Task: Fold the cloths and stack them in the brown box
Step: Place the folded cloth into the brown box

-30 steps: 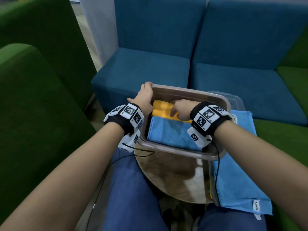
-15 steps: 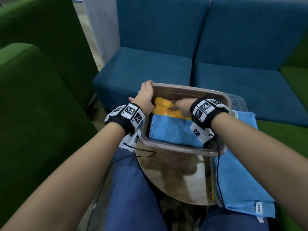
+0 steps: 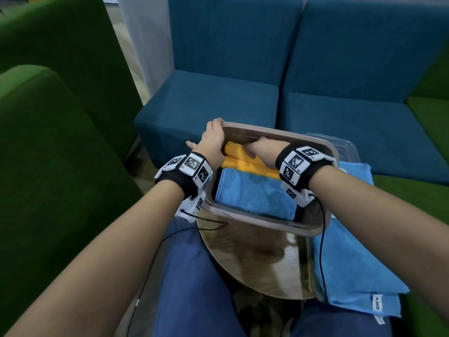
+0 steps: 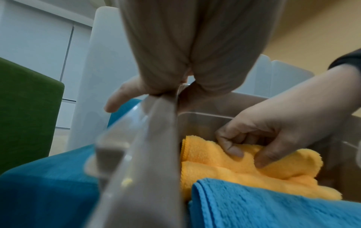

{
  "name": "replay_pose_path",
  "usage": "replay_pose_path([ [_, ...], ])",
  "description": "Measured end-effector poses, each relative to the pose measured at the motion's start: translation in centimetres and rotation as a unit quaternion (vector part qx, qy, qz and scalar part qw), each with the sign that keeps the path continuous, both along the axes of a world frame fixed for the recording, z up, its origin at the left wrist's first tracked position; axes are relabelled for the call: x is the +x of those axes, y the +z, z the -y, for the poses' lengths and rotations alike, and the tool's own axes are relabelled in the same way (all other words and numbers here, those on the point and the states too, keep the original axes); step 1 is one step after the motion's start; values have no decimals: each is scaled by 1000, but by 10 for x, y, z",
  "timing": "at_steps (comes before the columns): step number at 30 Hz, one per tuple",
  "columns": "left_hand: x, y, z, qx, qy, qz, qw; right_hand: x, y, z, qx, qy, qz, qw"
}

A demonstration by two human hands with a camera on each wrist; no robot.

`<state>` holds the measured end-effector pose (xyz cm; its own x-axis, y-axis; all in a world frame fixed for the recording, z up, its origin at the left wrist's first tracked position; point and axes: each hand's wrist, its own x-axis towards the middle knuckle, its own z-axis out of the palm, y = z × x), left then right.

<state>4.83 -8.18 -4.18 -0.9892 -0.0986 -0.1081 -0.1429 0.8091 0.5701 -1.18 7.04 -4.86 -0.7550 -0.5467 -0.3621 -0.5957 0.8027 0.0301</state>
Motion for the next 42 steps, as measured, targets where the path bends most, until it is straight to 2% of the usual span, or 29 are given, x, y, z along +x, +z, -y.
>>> replay_pose_path([
  [5, 0, -1, 1, 2, 4, 0, 1000, 3, 4, 7, 2, 3, -20, 1000],
  [8, 0, -1, 0, 6, 0, -2, 1000, 4, 1, 5, 58, 7, 22, 998],
  [14, 0, 0, -2, 0, 6, 0, 1000, -1, 17, -6, 47, 15, 96, 994],
  [16, 0, 0, -3, -1, 4, -3, 1000, -1, 25, -12, 49, 22, 96, 994],
  [18, 0, -1, -3, -4, 2, -4, 1000, 3, 27, -20, 59, -10, 78, 995],
  [21, 0, 1, -5, -9, 3, -4, 1000, 9, 22, -27, 126, -69, 54, 988],
  [26, -1, 3, -4, -1, 12, 6, 1000, 7, 4, -25, 148, -89, 82, 982],
  [29, -2, 3, -3, -2, 16, 5, 1000, 5, 6, -16, 133, -79, 67, 986],
  [31, -2, 1, -3, -3, 12, 5, 1000, 8, 12, -6, 78, -63, 47, 994],
  [34, -3, -1, -4, -7, 5, 2, 1000, 9, 10, 12, -6, -27, 61, 998],
  [36, -2, -1, -5, -10, 2, 1, 1000, 10, 5, 22, 7, 3, 77, 997],
  [42, -4, 1, -7, -12, 6, 8, 1000, 7, -7, 20, 16, 6, 113, 993],
])
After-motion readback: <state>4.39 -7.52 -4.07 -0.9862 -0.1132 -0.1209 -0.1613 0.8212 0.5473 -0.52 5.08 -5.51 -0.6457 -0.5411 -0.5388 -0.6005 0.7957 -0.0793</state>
